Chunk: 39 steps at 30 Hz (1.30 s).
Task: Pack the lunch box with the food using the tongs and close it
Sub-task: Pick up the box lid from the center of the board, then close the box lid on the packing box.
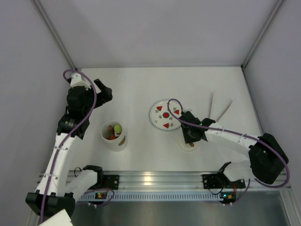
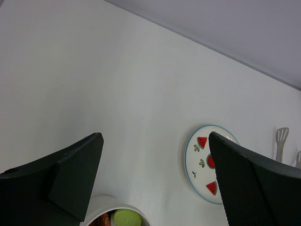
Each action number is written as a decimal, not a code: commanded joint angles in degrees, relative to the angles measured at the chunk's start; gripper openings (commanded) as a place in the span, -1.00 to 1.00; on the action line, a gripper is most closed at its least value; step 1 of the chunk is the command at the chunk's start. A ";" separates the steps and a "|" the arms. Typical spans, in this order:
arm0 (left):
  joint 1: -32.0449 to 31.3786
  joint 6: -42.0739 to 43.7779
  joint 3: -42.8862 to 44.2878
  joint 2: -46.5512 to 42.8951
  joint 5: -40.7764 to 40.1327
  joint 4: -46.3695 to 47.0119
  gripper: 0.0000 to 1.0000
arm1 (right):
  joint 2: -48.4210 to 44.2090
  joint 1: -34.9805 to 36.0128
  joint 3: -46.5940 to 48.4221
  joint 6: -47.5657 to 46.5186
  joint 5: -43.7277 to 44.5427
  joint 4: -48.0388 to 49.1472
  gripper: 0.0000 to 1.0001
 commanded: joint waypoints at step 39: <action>1.77 -5.24 -0.55 -9.08 -29.04 -4.33 0.98 | 39.96 25.11 86.84 -5.25 -4.89 -17.10 -0.74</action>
